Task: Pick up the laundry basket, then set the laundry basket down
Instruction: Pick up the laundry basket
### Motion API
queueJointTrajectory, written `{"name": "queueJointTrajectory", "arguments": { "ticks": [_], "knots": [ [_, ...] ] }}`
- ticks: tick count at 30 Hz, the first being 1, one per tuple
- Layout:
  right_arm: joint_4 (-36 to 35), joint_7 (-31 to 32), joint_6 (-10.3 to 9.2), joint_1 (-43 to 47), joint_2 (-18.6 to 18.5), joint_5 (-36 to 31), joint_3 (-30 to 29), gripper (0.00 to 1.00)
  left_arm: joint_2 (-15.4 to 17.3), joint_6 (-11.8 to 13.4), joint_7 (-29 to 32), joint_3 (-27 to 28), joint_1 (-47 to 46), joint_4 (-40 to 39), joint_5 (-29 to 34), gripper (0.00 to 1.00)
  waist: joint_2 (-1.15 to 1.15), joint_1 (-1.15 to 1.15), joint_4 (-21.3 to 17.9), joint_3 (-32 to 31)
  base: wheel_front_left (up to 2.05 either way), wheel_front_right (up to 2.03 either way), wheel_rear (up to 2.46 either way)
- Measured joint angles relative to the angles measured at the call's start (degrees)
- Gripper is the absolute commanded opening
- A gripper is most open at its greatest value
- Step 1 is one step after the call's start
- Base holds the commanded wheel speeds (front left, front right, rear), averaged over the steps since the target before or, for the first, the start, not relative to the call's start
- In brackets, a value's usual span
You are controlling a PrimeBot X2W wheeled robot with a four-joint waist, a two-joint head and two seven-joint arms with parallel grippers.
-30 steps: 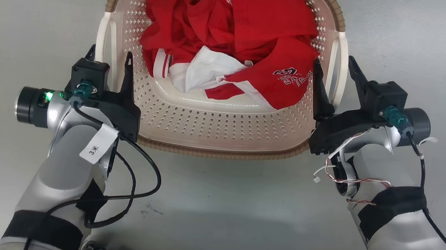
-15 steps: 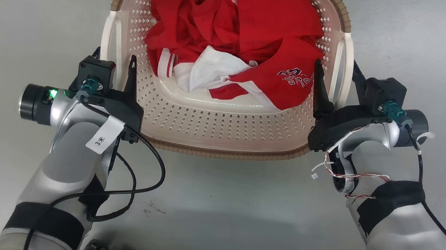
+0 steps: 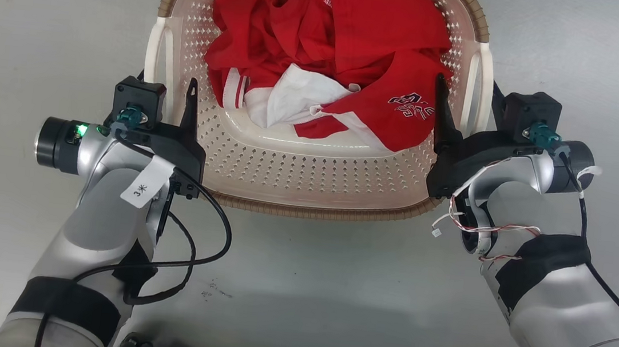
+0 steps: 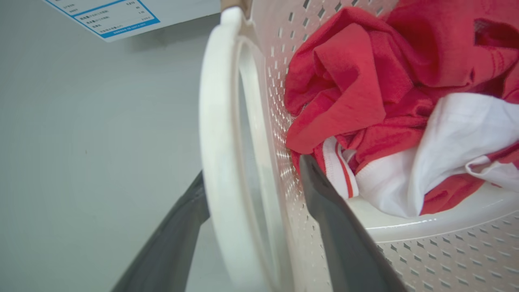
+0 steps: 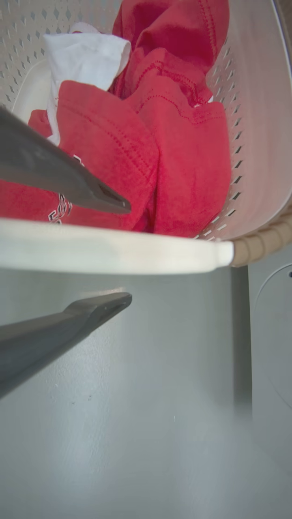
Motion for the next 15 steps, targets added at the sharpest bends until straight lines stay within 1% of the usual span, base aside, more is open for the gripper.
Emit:
{"name": "queueJointTrajectory", "arguments": {
  "ticks": [3,6,9,10,11,13,14,15],
  "knots": [
    [0.83,0.43,-0.21,-0.65,0.00,0.53,0.81,0.93,0.02,0.05,0.00,-1.20,0.00,0.01,-1.14,1.00,0.00,0.00,0.01,-0.01,0.00,0.00,0.00],
    [1.16,0.45,-0.42,-0.75,-0.02,1.29,1.69,0.78,0.00,0.07,0.00,-2.33,-0.01,-0.01,-1.83,1.00,0.00,0.00,0.03,0.02,0.00,0.00,0.00],
    [1.37,0.47,-0.42,-0.83,-0.04,1.93,2.66,0.67,0.02,0.16,0.00,-3.63,-0.01,-0.03,-2.79,1.00,0.00,0.00,0.06,0.03,0.00,0.00,0.00],
    [1.45,0.47,-0.42,-0.83,-0.04,2.07,2.92,0.51,0.00,0.20,0.00,-3.86,-0.01,-0.03,-3.34,1.00,0.00,0.00,0.07,0.03,0.00,0.00,0.00],
    [1.58,0.47,-0.43,-0.84,-0.04,2.31,3.16,0.47,0.00,0.33,0.00,-4.09,-0.02,-0.03,-3.66,0.88,0.00,0.00,0.08,0.02,0.00,0.00,0.00],
    [1.90,0.74,-0.43,-0.88,-0.04,2.92,3.80,0.39,0.03,0.49,0.00,-4.89,-0.06,-0.02,-3.99,0.16,0.00,0.00,0.10,-0.03,0.00,0.00,0.00],
    [2.11,0.89,-0.43,-0.90,-0.04,3.22,4.11,0.29,0.03,0.49,0.00,-5.34,-0.09,-0.03,-4.19,0.00,0.00,0.00,0.09,-0.07,0.00,0.00,0.00],
    [2.44,0.89,-0.45,-0.93,-0.03,3.48,4.39,0.00,0.08,0.79,0.00,-5.55,-0.11,-0.01,-4.35,0.00,0.00,0.00,0.08,-0.12,0.00,0.00,0.00]
  ]
}}
